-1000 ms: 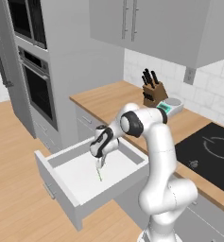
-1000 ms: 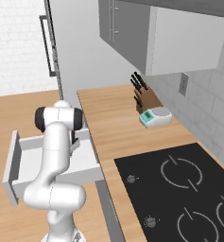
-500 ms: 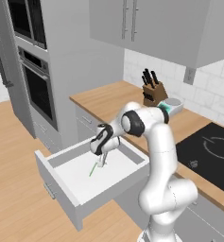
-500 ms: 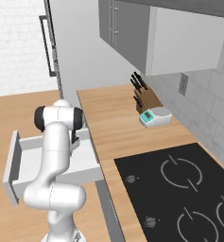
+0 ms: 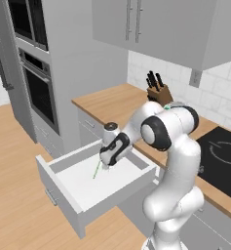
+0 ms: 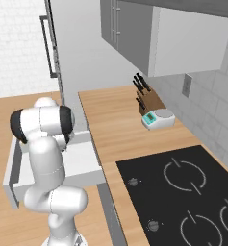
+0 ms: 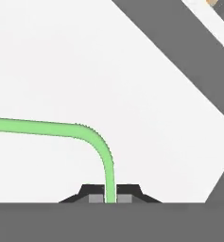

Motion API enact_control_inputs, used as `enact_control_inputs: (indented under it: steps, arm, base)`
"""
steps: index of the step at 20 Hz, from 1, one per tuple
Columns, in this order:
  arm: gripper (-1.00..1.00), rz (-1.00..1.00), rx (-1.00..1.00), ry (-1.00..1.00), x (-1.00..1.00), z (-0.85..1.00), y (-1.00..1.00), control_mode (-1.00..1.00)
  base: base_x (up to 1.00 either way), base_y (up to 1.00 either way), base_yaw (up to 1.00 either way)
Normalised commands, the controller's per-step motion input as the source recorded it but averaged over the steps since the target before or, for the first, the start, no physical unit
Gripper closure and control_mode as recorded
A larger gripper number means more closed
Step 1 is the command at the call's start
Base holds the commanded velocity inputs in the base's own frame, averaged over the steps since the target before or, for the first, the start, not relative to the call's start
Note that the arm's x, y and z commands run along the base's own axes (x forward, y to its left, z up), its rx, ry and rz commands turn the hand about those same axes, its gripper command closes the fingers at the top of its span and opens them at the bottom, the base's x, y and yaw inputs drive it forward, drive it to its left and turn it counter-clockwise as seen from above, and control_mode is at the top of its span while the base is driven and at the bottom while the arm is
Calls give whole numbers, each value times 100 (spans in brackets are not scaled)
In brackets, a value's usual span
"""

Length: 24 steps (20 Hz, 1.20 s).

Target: Take a straw from the drawer in front and place it inside the glass cup on the dining counter.

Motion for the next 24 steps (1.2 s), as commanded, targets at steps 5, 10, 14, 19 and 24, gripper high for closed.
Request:
enact_control_inputs:
  steps: [5, 10, 14, 19, 24]
  arm:
    - [100, 0, 0, -30, -18, 100, 1, -100]
    - [100, 0, 0, -20, 0, 100, 6, -100]
    - [100, 0, 0, -6, 0, 100, 3, -100]
    - [100, 0, 1, 0, -4, 100, 0, -100]
    - [100, -2, 2, 0, -9, 100, 0, -100]
  base:
    - [0, 0, 0]
    - [0, 0, 0]
    - [0, 0, 0]
    - [0, 0, 0]
    - [0, 0, 0]
